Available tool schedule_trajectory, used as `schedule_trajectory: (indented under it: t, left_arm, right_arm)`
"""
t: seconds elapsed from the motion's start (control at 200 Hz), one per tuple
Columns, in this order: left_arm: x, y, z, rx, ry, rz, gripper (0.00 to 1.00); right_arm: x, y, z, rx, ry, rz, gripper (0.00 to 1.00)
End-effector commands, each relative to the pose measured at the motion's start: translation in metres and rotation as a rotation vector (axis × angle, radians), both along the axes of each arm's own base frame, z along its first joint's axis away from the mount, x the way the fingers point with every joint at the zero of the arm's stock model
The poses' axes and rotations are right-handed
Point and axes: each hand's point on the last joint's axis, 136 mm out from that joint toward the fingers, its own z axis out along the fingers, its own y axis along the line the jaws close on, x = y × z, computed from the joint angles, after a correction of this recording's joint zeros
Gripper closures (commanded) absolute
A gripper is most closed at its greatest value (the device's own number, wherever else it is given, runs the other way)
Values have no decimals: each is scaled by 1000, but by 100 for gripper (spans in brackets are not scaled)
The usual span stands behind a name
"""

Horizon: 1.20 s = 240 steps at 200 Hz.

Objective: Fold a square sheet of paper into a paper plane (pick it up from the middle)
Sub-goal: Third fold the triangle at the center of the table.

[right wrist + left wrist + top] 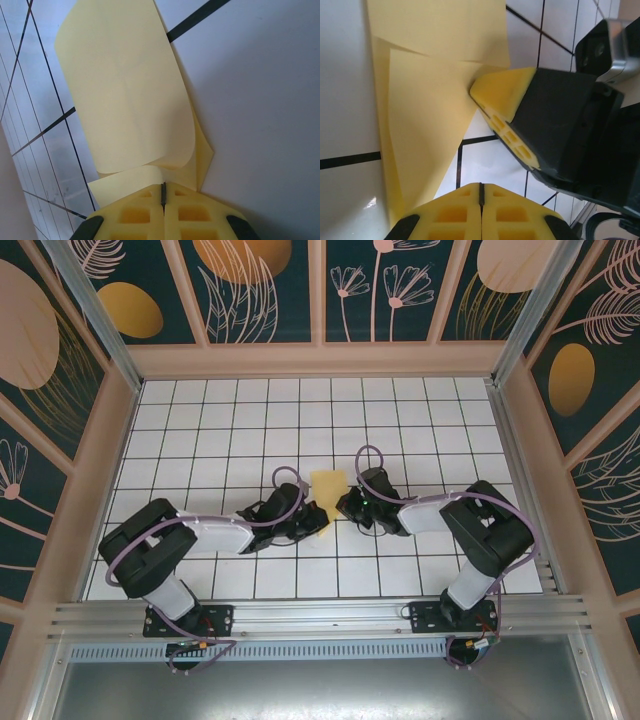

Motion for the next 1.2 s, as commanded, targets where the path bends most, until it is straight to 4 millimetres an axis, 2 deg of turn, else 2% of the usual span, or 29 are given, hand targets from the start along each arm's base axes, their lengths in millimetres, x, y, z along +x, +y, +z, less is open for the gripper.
schedule_trajectory:
  t: [0.0,0.105,0.21,0.315,0.405,0.52,0.881,1.196]
  left_arm:
    - [-9,-12,-4,7,4,-71,92]
    - [-15,-5,-21,57,36,-67,92]
    - [-15,-1,-25,72,38,-54,92]
    - [-14,-1,-21,65,26,-52,92]
    - [-11,-4,-9,45,4,-48,92]
    - [-4,1,-1,69,-33,-20,92]
    - [-11,8,-31,105,38,-3,94]
    - [-26,32,-54,160,93,28,95]
  right_arm:
    - [-11,-15,-27,-88,82,-28,100]
    - [-11,-15,-28,-91,83,-26,100]
    - [-12,-16,-30,-98,85,-25,100]
    - [-12,-17,-31,-99,88,-24,100]
    - [-13,-17,-32,-102,91,-22,100]
    - [-14,-17,-33,-105,93,-16,100]
    - [-17,-20,-38,-111,108,-15,100]
    - [-18,-24,-39,-116,110,-15,100]
